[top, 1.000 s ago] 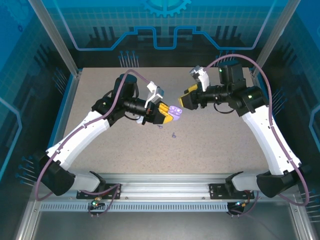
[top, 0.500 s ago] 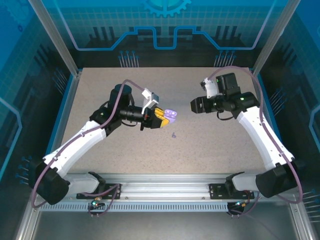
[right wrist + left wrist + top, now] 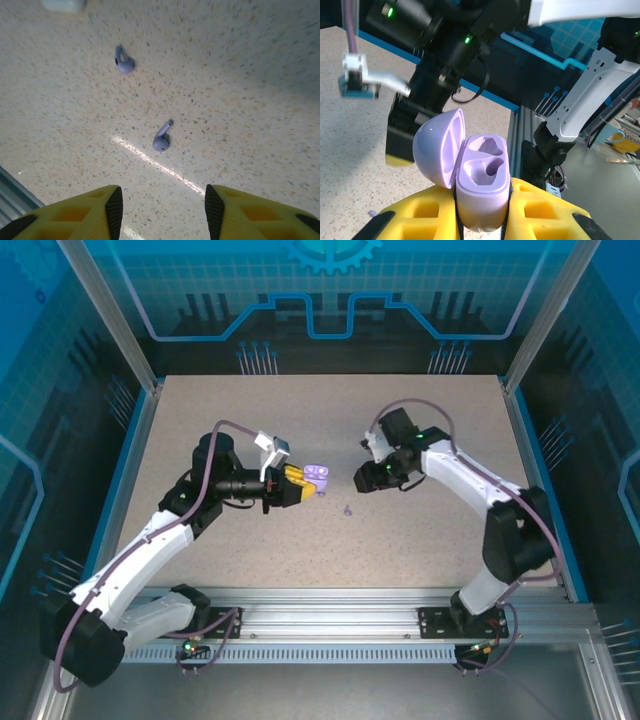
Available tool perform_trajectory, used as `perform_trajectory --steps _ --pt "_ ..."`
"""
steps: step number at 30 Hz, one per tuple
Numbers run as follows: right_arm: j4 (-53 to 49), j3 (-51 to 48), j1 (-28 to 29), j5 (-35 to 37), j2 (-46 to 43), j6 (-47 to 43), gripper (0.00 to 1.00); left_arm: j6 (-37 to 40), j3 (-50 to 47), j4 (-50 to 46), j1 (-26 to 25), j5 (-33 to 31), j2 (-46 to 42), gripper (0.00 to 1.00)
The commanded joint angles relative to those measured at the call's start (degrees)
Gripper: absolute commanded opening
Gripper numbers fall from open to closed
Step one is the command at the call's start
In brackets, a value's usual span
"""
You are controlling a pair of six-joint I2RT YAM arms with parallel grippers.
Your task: Insert wireless bluetooth earbuds into charging case
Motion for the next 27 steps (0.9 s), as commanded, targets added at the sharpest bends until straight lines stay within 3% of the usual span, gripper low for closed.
perform_trajectory --steps 1,13,20,27 --pt "0.3 2.2 2.9 0.1 3.9 0.2 0.49 -2.0 -1.5 2.7 0.7 -1.3 -2.4 0.20" --pt "0.3 3.7 8.9 -1.4 10.0 0.1 0.46 -2.6 -2.4 2.9 1.1 -1.7 -2.8 0.21" --pt "1.0 4.3 11.4 -4.8 12.4 0.0 0.34 -2.5 -2.5 2.8 1.2 -1.7 -2.7 0.21" --pt "0.2 4.7 12.3 -1.2 14.9 1.7 0.31 -2.5 -2.4 2.9 1.2 -1.6 -2.5 0.20"
